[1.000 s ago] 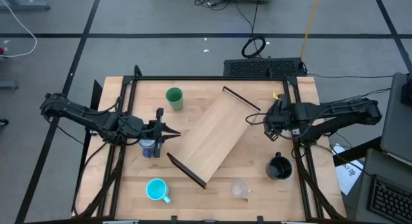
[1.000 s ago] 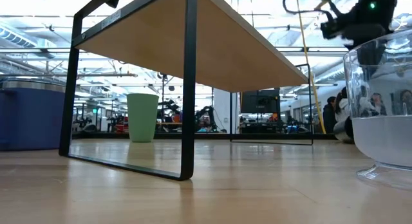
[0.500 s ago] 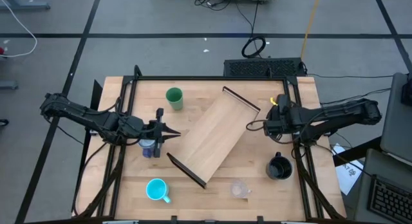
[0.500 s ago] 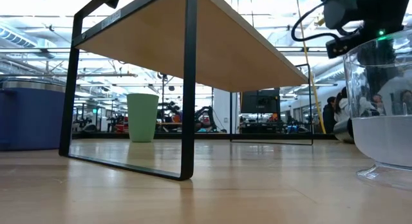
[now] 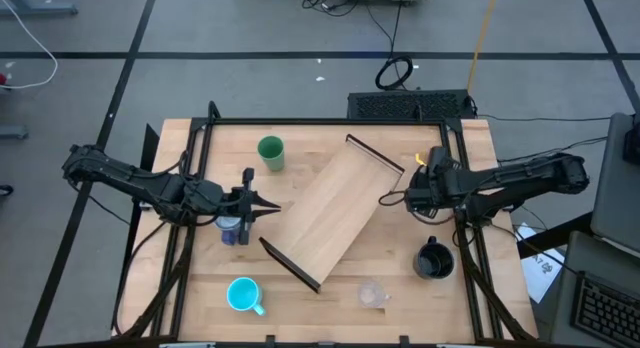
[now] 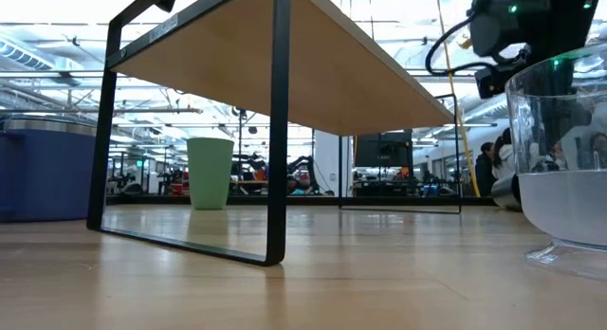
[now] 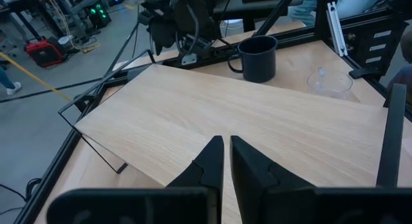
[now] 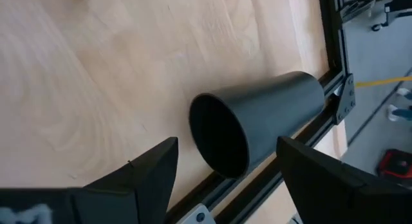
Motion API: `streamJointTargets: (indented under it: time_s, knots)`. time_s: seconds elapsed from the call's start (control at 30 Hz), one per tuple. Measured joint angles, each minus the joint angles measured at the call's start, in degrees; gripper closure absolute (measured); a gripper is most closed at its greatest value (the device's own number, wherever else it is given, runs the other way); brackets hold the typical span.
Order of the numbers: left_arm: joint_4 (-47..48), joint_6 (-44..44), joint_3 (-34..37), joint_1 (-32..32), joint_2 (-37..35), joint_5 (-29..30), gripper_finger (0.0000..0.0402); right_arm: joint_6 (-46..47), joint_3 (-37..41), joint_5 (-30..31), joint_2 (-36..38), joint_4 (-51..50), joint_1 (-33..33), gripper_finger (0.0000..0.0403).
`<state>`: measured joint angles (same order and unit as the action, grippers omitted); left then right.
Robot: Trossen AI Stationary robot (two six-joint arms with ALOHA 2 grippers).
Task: Stack small to large cups/mugs on shelf
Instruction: Put the black cup on the shelf
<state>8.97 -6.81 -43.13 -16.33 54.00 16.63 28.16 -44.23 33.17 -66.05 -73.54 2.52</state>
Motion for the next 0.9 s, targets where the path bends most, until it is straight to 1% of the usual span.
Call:
streamJointTargets:
  time_s: [0.2, 0.4, 0.6, 0.9]
  knots:
    - [0.1, 0.0, 0.0, 0.0, 0.0, 0.0, 0.0371, -0.7, 0.0, 1.4, -4.3, -0.2, -1.4, 0.0178]
    - [0.1, 0.0, 0.0, 0.0, 0.0, 0.0, 0.0371, -0.8, 0.0, 1.4, -7.3, -0.1, -2.8, 0.0198]
    - [0.4, -0.2, 0.0, 0.0, 0.0, 0.0, 0.0371, -0.8, 0.0, 1.4, -8.6, -0.2, -3.3, 0.0202]
    - [0.7, -0.4, 0.0, 0.0, 0.0, 0.0, 0.0371, -0.6, 0.0, 1.7, -8.7, -0.4, -3.4, 0.0203]
